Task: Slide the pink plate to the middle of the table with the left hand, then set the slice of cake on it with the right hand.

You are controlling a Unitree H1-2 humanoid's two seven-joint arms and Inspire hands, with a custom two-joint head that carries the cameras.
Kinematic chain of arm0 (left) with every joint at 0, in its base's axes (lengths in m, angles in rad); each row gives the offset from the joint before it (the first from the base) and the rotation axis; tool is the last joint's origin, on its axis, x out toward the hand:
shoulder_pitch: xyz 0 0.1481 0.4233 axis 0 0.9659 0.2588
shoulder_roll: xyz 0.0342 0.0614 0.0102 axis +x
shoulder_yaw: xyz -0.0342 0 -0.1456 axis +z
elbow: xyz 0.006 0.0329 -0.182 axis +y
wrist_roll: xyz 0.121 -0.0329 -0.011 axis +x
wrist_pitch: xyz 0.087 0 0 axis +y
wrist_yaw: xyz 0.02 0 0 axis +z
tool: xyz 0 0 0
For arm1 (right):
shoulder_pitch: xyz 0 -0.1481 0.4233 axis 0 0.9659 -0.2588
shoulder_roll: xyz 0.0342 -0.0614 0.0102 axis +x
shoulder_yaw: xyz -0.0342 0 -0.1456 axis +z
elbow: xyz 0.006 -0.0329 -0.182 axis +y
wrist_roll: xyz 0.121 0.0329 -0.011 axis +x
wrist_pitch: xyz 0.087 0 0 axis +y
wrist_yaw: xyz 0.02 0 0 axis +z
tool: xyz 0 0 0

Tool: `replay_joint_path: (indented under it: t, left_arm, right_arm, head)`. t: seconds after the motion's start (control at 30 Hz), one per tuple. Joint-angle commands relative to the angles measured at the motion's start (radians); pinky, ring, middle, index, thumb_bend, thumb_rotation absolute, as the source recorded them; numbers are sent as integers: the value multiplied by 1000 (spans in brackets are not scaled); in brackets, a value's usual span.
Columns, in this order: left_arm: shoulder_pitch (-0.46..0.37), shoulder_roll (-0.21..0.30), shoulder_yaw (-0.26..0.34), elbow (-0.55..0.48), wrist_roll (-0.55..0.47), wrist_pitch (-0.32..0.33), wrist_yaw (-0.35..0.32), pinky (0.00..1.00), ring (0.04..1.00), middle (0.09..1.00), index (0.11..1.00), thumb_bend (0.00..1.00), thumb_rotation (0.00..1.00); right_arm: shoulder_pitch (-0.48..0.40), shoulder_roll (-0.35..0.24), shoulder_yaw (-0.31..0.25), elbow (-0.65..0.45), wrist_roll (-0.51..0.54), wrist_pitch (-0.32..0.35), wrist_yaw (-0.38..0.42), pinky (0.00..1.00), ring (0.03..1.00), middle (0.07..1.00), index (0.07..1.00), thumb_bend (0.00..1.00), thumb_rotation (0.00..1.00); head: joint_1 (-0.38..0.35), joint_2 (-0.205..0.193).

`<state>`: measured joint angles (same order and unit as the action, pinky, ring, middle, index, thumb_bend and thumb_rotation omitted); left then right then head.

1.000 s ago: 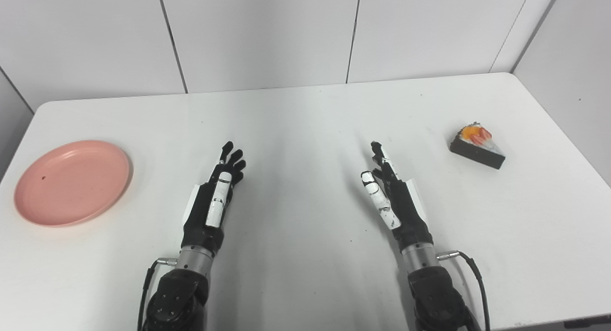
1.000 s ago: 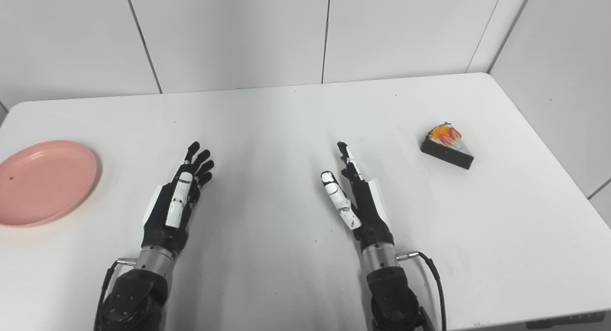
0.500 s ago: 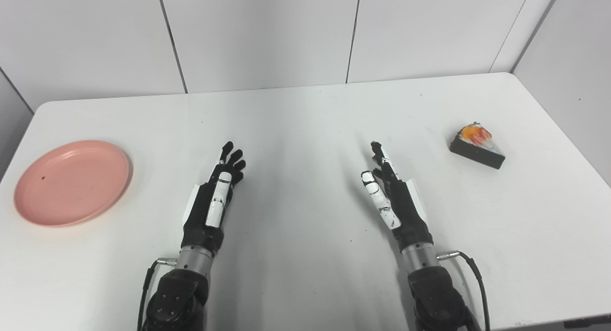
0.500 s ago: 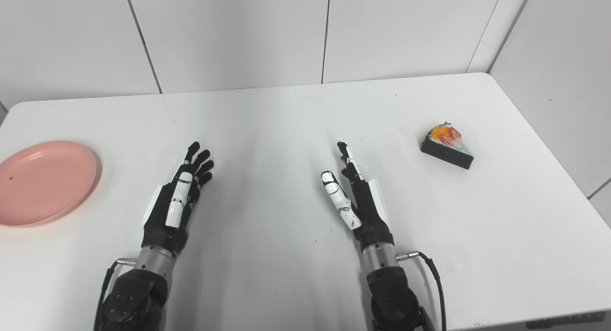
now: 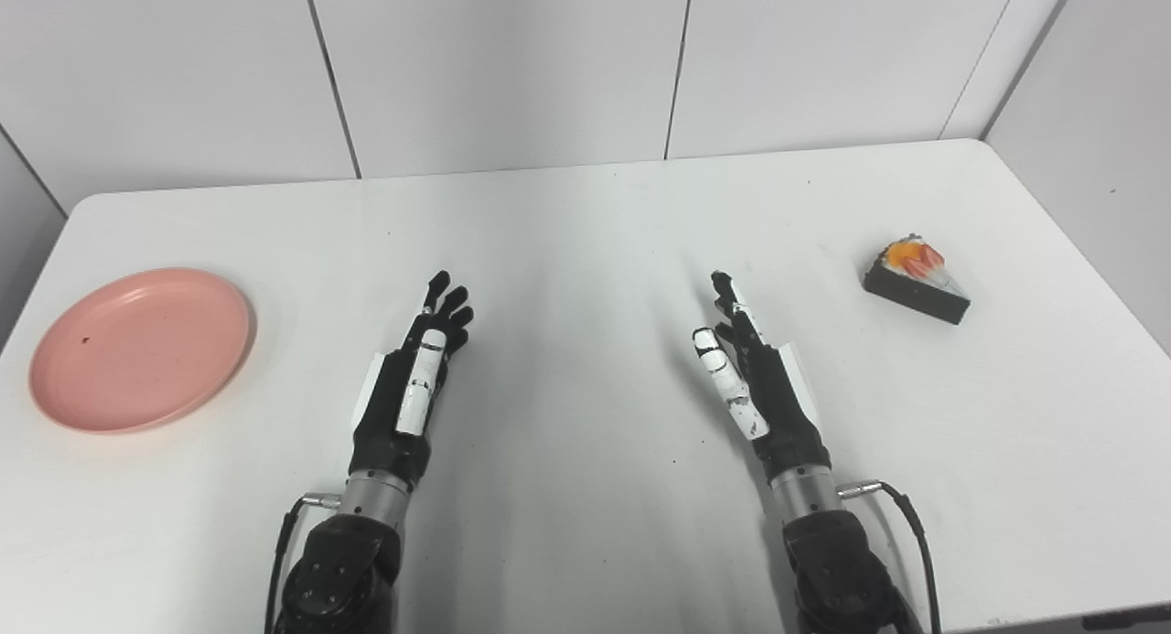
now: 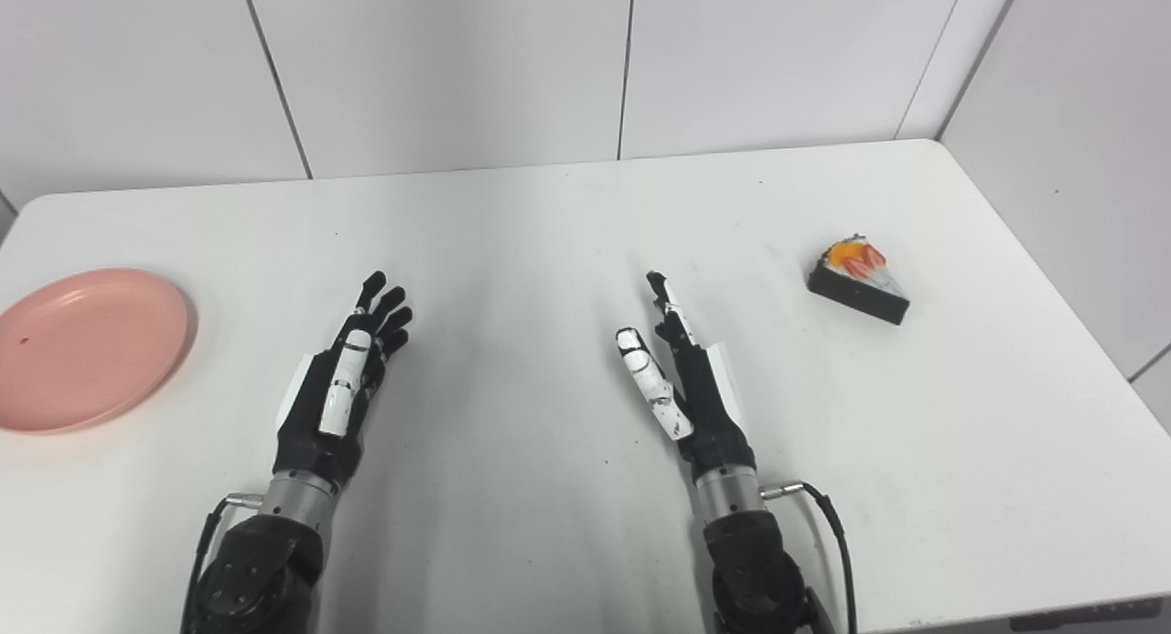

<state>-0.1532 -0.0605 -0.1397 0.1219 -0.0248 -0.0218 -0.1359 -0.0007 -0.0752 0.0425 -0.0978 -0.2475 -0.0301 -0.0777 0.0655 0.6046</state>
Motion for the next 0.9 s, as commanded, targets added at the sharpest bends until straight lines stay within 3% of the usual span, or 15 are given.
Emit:
replay_joint_path:
  t: [0.0, 0.03, 0.1, 0.3, 0.4, 0.67, 0.87]
  left_arm:
    - [31, -18, -18, 64, 1, -9, -7, 967, 944, 958, 959, 397, 1000]
    - [30, -19, -19, 67, 1, -10, -8, 970, 945, 958, 960, 397, 1000]
    - [24, -37, -29, 99, 14, -28, 3, 972, 948, 963, 963, 391, 1000]
    - [-4, -81, -52, 197, 82, -99, 60, 946, 939, 955, 952, 367, 1000]
    - [-19, -93, -56, 238, 105, -128, 78, 938, 942, 958, 953, 366, 1000]
    - [-25, -107, -55, 260, 112, -149, 86, 939, 950, 960, 949, 380, 1000]
    - [-17, -109, -60, 241, 119, -137, 93, 931, 947, 957, 946, 394, 1000]
  right_arm:
    - [9, -17, -5, 13, 6, -62, 0, 930, 966, 974, 961, 257, 1000]
    - [8, -19, -5, 16, 8, -65, 0, 930, 966, 975, 961, 258, 1000]
    - [12, -33, -12, 25, 31, -86, 11, 935, 972, 983, 969, 269, 1000]
    - [7, -73, -36, 84, 83, -121, 27, 972, 981, 995, 982, 301, 1000]
    - [4, -85, -45, 107, 101, -131, 33, 997, 991, 1000, 993, 293, 1000]
    - [1, -100, -55, 140, 117, -156, 37, 1000, 1000, 1000, 1000, 149, 1000]
    - [4, -107, -59, 155, 120, -177, 39, 1000, 1000, 1000, 998, 203, 1000]
  head:
    - [1, -1]
    - [1, -1]
    - [130, -70]
    - [233, -128]
    - [250, -133]
    - [262, -128]
    - [254, -110]
